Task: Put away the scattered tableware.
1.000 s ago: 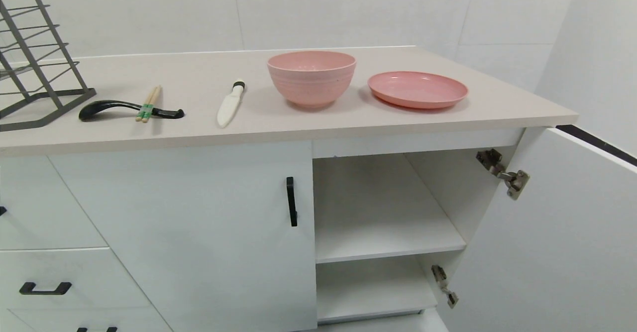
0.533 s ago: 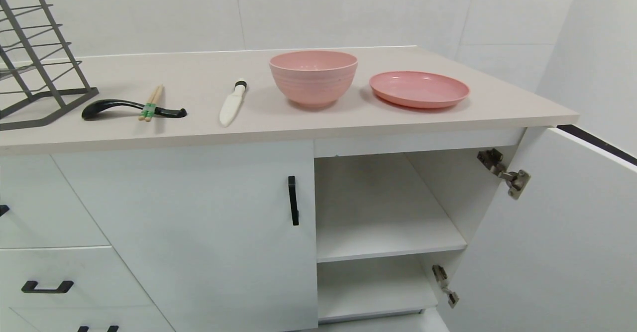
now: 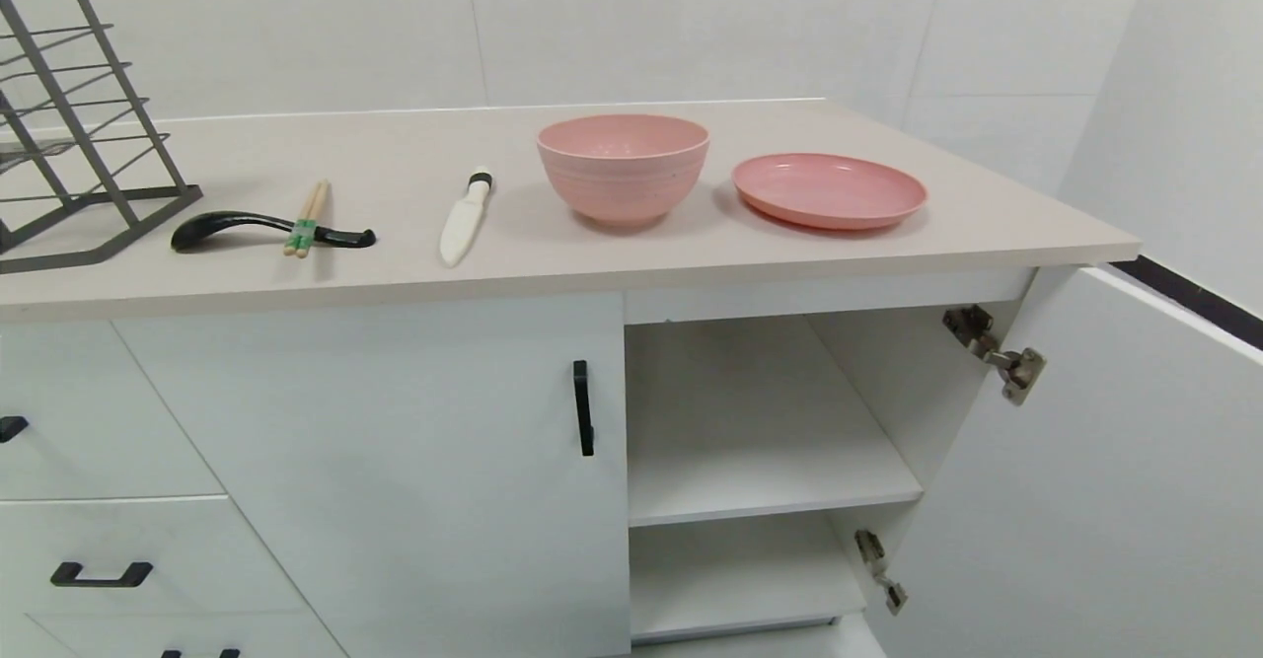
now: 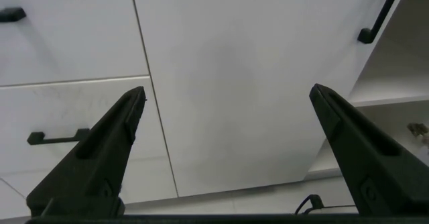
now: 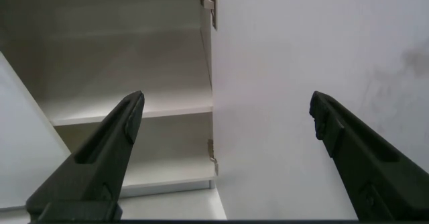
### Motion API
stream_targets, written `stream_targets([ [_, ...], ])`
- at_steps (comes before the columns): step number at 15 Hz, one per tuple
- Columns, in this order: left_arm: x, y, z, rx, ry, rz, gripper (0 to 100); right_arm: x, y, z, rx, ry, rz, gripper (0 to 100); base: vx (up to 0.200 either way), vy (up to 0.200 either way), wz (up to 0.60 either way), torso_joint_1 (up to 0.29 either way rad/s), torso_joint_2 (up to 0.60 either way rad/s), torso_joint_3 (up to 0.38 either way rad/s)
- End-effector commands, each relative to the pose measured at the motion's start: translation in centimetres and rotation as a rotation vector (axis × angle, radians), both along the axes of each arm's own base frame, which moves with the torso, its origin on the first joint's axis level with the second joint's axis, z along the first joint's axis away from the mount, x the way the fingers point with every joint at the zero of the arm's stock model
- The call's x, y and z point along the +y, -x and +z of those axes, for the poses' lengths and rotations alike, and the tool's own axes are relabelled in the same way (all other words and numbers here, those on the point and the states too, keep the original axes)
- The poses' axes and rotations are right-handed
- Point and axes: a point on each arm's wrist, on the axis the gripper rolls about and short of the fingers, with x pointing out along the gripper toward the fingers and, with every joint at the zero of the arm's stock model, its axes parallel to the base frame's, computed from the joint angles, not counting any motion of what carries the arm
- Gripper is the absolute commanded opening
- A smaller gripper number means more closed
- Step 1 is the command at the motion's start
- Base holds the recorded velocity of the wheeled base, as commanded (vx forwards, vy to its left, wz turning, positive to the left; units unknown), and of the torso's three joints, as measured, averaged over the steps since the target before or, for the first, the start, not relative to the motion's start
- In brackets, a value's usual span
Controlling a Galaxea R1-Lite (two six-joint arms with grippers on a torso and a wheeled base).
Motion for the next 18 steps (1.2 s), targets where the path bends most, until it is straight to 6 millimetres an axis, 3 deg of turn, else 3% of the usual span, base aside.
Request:
stream_targets([
  [1, 0.00, -0.01, 0.00, 0.002, 0.000, 0.000, 100, 0.00, 0.00, 0.00, 0.001, 0.000, 0.000, 100, 0.000, 0.000, 0.00, 0.124, -0.25, -0.246],
  [6, 0.00, -0.01, 0.00, 0.002, -0.002, 0.000, 100, 0.00, 0.00, 0.00, 0.001, 0.000, 0.000, 100, 0.000, 0.000, 0.00, 0.101, -0.45, -0.275],
  [18, 0.00, -0.01, 0.00, 0.002, -0.002, 0.000, 100, 0.00, -0.01, 0.00, 0.002, 0.000, 0.000, 100, 0.000, 0.000, 0.00, 0.234, -0.48, -0.270],
])
